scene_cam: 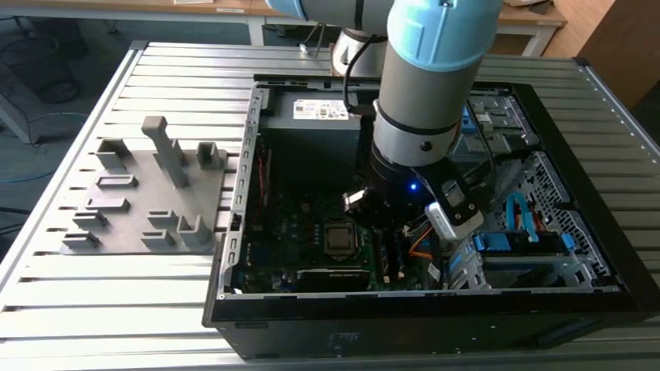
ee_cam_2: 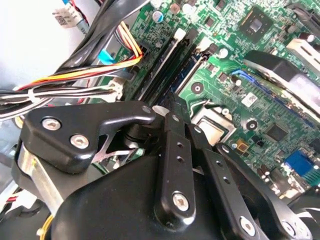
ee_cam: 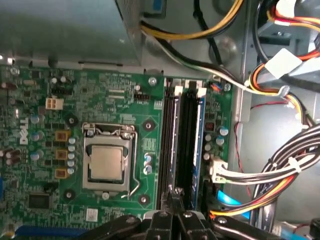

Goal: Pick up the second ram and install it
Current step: 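Press down the second ram until it locks into place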

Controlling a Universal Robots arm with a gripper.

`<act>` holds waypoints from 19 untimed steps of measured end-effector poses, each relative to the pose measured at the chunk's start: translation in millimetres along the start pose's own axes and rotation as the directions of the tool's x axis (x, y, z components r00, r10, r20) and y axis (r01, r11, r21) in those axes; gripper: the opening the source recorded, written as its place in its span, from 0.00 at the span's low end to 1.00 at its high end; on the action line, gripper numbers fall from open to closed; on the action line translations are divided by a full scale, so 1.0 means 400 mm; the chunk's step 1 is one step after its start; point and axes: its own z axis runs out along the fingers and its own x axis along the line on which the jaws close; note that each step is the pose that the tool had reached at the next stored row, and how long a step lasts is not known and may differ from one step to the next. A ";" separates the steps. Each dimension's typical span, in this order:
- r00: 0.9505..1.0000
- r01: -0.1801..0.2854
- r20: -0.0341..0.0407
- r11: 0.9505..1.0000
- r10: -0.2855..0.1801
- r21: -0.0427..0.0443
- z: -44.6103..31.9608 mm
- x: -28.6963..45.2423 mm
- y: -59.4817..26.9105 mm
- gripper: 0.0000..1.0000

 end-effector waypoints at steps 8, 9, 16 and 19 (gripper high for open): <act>1.000 0.000 -0.001 1.000 0.000 0.006 0.015 0.000 0.000 0.10; 1.000 0.000 -0.001 1.000 0.000 0.007 0.017 0.000 0.000 0.10; 1.000 0.000 -0.001 1.000 0.000 0.007 0.026 0.001 0.001 0.10; 1.000 0.000 0.000 1.000 0.000 0.005 0.005 0.000 0.000 0.10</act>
